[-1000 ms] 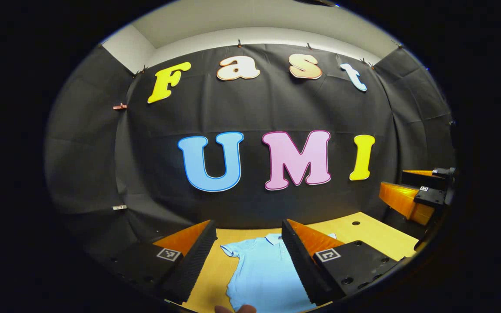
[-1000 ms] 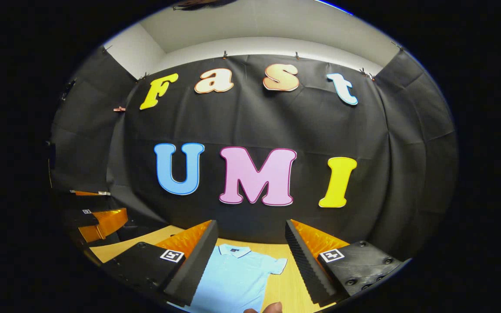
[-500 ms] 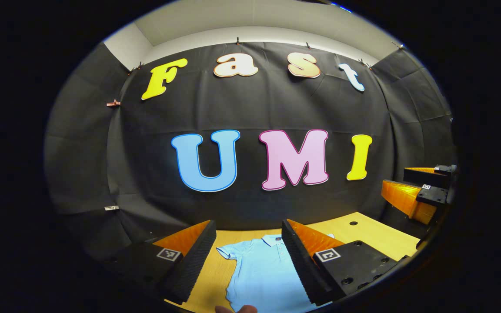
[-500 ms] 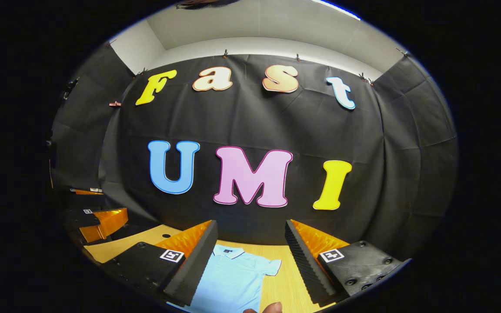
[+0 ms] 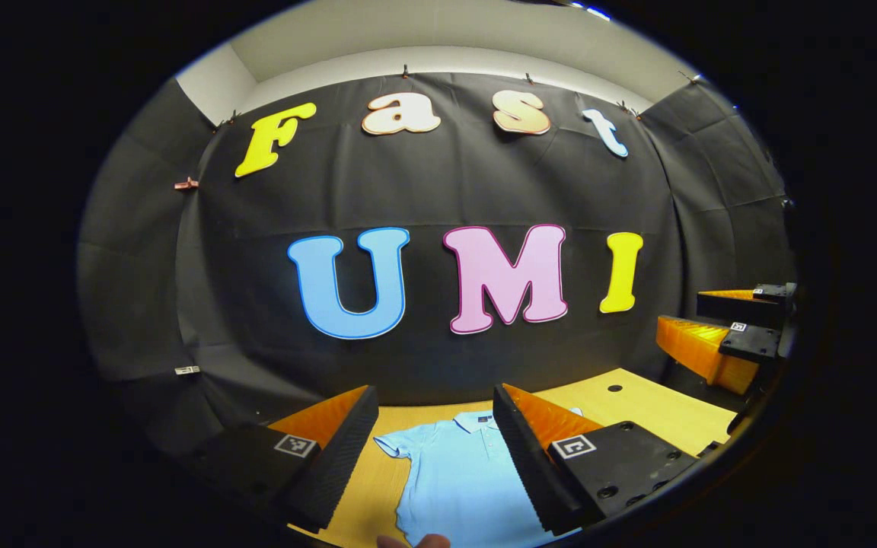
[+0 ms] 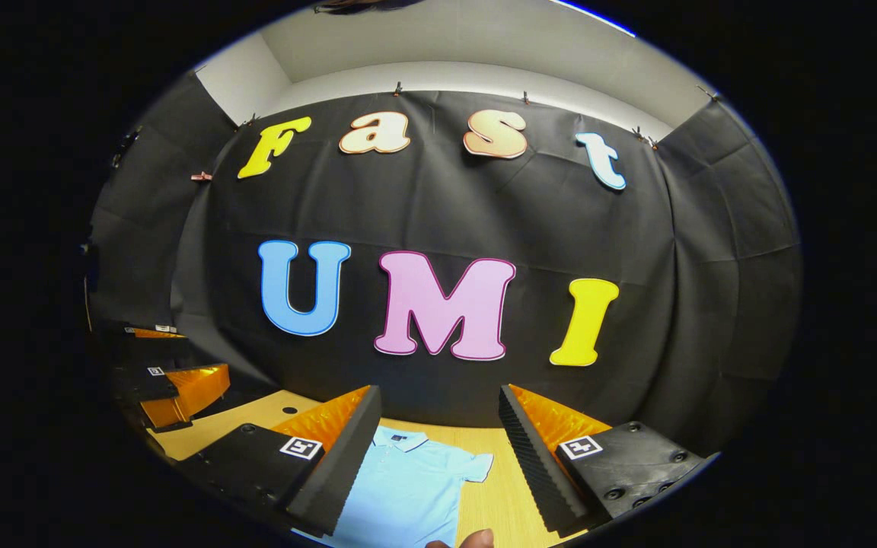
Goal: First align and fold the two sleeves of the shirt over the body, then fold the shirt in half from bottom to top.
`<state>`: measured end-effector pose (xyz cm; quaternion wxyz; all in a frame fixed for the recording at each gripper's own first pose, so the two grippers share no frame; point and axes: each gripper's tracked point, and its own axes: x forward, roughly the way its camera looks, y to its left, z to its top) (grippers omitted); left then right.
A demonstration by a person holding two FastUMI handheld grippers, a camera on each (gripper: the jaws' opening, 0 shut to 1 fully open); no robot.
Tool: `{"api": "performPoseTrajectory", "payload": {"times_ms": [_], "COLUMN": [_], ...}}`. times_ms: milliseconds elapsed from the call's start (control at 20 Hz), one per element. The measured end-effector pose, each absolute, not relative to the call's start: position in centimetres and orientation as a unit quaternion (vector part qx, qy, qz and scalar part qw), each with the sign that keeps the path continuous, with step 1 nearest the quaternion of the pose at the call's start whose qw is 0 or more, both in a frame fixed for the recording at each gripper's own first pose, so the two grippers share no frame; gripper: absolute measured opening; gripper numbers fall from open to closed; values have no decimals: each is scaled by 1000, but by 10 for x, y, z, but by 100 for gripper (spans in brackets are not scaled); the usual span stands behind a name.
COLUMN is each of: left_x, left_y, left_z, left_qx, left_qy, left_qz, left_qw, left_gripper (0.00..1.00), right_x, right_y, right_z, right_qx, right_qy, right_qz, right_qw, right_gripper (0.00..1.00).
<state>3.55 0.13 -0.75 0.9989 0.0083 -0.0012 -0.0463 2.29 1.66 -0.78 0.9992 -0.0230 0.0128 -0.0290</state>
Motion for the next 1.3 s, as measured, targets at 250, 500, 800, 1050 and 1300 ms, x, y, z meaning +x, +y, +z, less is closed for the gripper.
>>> {"api": "performPoseTrajectory", "payload": {"times_ms": [250,500,800,1050,1300], "left_x": [38,42,55,69,79], "left_y": [-1,-5,-2,13,23], "left_z": [-12,-20,-39,-55,-70], "left_qx": [15,10,4,6,2], "left_qy": [3,15,39,58,78], "left_qz": [-51,-52,-35,0,21], "left_qw": [999,999,999,998,997], "left_gripper": [96,96,96,96,96], "right_x": [60,147,236,272,282], "right_y": [6,-50,-109,-137,-146], "right_z": [-38,-129,-310,-423,-479], "right_qx": [-12,-11,-10,41,38], "right_qy": [54,135,298,378,430], "right_qz": [-34,-80,-105,-136,-145], "right_qw": [998,988,949,915,890], "right_gripper": [97,97,97,97,97]}}
